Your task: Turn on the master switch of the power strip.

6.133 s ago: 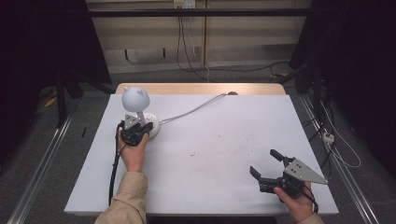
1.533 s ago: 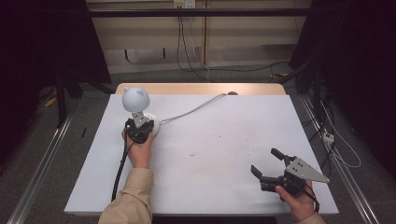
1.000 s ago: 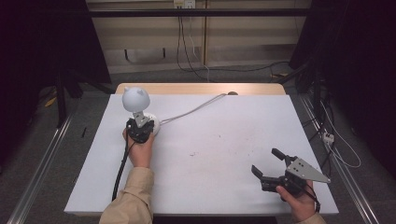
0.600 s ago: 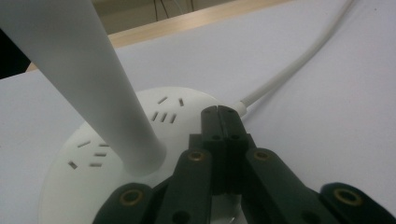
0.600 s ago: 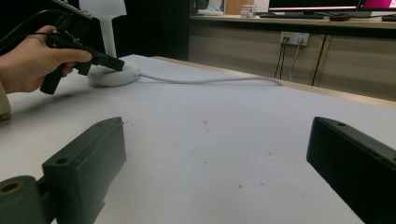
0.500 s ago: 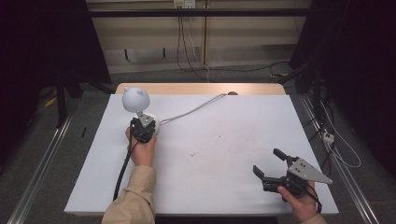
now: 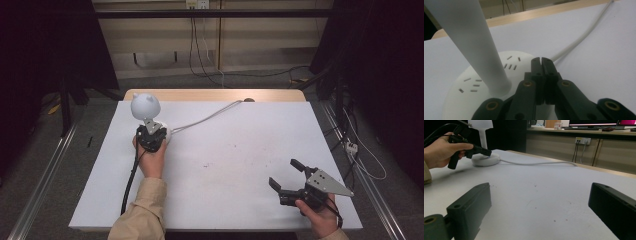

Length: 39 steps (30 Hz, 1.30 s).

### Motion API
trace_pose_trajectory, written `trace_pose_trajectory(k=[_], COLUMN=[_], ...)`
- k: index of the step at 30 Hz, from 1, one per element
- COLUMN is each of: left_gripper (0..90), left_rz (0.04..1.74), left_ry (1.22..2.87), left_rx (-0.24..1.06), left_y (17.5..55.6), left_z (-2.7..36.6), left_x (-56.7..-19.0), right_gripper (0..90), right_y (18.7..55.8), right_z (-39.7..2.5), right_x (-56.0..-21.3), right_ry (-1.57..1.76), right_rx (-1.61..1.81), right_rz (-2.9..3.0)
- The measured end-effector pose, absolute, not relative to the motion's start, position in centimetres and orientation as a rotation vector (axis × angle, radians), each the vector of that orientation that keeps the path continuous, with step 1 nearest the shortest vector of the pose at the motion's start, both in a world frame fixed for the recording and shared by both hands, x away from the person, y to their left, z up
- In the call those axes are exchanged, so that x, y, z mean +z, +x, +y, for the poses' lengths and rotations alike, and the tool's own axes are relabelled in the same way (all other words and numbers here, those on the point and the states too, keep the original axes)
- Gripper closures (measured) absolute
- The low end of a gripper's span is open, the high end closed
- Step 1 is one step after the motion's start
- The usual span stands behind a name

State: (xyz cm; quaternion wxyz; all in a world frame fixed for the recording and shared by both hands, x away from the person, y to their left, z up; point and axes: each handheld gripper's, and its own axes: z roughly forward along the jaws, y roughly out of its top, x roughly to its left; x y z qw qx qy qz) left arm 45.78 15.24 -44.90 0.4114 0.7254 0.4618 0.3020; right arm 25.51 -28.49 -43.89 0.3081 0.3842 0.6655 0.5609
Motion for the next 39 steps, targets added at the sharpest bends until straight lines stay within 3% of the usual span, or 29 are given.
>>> trace_pose_trajectory(k=[10,28,39], left_gripper=[74.3,41.4,29.7], left_rz=[1.167,1.126,1.063], left_ry=[1.817,1.784,1.79], left_rx=[0.702,0.556,0.515], left_y=[45.2,44.0,42.6], left_z=[15.1,15.7,15.9], left_x=[-44.1,-42.7,-41.5], right_gripper=[3.9,4.4,4.2], right_y=[25.5,25.6,25.7], right_z=[-28.6,-28.7,-28.7], right_x=[-43.9,-43.8,-43.8], right_ry=[1.021,1.025,1.038], right_rx=[1.483,1.481,1.488], right_rz=[1.755,1.756,1.752])
